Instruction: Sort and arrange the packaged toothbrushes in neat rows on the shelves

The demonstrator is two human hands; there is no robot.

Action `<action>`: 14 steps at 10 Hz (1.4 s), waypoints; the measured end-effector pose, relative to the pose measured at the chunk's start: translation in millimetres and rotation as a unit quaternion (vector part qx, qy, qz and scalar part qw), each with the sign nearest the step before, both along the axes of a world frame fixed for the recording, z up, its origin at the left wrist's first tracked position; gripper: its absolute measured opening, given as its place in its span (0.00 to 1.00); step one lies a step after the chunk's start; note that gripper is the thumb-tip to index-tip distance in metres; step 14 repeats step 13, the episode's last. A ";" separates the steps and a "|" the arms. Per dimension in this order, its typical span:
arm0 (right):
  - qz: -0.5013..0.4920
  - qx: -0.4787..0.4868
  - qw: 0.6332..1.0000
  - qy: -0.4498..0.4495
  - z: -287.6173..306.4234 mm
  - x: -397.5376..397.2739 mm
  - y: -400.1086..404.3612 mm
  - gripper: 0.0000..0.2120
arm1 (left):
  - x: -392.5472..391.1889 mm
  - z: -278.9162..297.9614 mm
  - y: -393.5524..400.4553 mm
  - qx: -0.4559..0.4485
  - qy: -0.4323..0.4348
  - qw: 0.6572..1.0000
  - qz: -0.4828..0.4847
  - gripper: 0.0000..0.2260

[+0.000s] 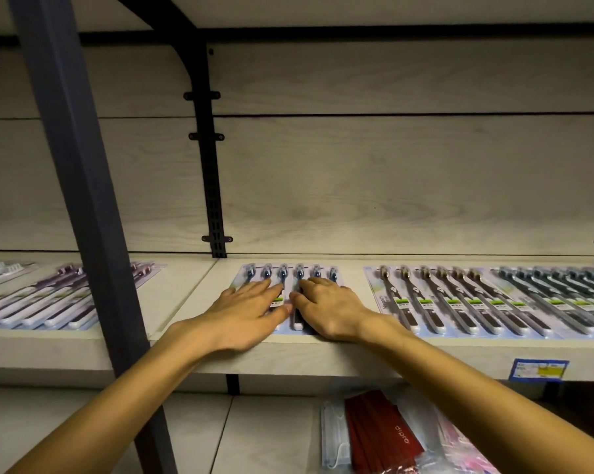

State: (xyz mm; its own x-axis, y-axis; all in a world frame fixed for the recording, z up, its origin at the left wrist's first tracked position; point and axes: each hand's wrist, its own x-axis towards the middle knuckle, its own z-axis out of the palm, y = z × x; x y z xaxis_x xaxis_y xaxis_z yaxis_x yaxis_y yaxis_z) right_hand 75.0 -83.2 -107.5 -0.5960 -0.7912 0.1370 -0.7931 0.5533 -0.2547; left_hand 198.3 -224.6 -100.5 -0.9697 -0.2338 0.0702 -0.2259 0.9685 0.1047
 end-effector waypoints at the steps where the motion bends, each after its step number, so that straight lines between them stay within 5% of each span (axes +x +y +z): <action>1: -0.005 -0.009 1.000 -0.007 2.1 3.1 -8.5 0.22 | -0.1 4.9 -10.6 0.014 0.002 1.000 -0.008 0.29; 11: 0.002 0.059 0.998 0.013 8.7 44.4 -34.1 0.27 | 27.9 -5.2 -31.4 -0.037 -0.006 0.999 0.020 0.27; 13: 0.025 -0.097 0.989 -0.110 18.3 43.5 -13.8 0.26 | 35.8 -5.6 -25.5 -0.023 0.059 0.998 -0.008 0.30; 14: 0.025 -0.097 0.989 -0.110 18.3 43.5 -13.8 0.26 | 35.8 -5.6 -25.5 -0.023 0.059 0.998 -0.008 0.30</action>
